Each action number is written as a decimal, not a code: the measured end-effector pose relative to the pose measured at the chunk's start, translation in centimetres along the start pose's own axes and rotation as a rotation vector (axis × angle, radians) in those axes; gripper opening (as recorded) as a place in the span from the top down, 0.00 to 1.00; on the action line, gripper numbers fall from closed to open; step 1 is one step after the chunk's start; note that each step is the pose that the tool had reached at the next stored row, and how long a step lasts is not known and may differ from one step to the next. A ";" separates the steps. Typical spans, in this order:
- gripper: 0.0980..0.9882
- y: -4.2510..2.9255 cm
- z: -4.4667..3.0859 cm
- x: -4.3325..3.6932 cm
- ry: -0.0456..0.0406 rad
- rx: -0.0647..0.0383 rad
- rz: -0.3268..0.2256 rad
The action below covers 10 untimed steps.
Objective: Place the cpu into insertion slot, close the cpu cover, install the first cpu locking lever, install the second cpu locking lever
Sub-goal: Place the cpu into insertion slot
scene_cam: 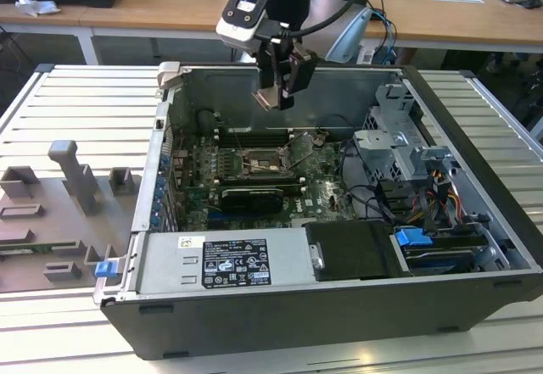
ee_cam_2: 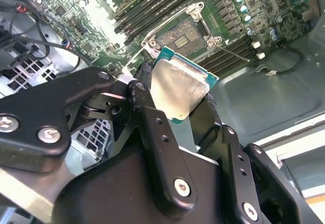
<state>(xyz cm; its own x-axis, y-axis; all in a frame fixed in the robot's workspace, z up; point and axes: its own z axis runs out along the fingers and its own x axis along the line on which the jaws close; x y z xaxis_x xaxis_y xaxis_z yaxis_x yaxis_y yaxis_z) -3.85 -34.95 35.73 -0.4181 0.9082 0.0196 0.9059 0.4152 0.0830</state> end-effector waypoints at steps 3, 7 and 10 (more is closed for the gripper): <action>0.51 -0.01 0.05 0.00 -0.0026 -0.001 0.031; 0.51 -0.01 0.17 0.00 -0.0084 -0.002 0.101; 0.51 -0.02 0.22 0.00 -0.0113 -0.003 0.135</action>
<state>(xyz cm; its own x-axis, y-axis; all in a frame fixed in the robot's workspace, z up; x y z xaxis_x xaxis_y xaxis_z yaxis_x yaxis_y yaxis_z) -3.85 -34.95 35.51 -0.2914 0.9564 0.0196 0.9537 0.2889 0.0830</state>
